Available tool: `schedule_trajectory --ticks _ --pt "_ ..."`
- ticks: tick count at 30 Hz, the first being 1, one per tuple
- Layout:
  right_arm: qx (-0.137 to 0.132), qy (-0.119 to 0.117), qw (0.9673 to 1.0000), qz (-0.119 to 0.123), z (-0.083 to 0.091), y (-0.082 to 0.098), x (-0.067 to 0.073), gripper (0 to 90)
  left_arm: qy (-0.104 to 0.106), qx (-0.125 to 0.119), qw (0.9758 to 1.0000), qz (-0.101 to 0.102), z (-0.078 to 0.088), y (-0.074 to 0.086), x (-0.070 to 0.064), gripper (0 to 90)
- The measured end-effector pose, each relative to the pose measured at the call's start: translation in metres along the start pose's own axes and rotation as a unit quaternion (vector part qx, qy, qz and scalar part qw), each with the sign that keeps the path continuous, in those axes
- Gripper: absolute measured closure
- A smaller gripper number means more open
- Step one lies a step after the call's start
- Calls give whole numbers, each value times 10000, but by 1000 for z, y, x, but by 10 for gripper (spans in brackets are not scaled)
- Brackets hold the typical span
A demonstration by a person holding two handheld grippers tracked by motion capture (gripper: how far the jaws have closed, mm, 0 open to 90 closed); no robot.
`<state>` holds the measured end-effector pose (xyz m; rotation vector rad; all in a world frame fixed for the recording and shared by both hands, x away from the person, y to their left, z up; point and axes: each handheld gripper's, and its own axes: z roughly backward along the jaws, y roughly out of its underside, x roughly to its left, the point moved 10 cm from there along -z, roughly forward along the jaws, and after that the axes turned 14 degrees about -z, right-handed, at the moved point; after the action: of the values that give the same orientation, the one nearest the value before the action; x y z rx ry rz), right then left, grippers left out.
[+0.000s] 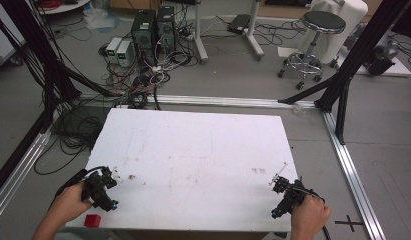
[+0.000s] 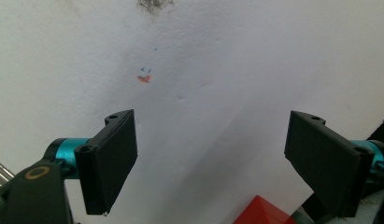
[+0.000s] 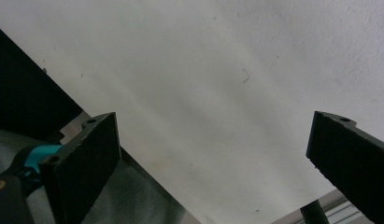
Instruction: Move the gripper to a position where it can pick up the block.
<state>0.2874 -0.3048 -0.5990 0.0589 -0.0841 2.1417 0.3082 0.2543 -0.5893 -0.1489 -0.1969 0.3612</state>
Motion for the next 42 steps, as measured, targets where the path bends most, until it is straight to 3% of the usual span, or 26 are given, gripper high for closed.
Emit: schedule_trajectory --ticks 5,7,9,11,12,16,19,25,32,42 --pt "10 -21 10000 -5 0 1 1 22 -45 -68 10000 -33 2 -1 1 176" --pt "26 -4 10000 -8 0 1 1 22 -65 -180 9998 53 2 -4 1 176" --pt "21 -2 10000 3 -1 1 1 22 -35 -127 9999 -58 2 -3 1 176" --pt "21 -7 10000 14 -1 1 1 22 -17 -215 9998 38 0 -4 -1 176" --pt "20 -7 10000 14 -1 1 1 22 -6 -129 9999 -67 0 -2 1 176" --pt "7 -18 10000 32 0 0 2 22 -47 -248 9996 -82 -1 -4 1 176" --pt "20 -30 10000 16 -1 1 3 22 -19 -213 9995 -227 -1 -3 -1 176" --pt "-13 -64 10000 11 0 3 3 22 -5 -159 9996 -249 -4 -4 -2 177" --pt "-2 -72 10000 -19 -2 8 3 22 -48 -68 9988 -476 -4 1 0 177" --pt "-7 -80 10000 16 -2 6 6 22 88 -219 9965 -803 7 5 7 194"
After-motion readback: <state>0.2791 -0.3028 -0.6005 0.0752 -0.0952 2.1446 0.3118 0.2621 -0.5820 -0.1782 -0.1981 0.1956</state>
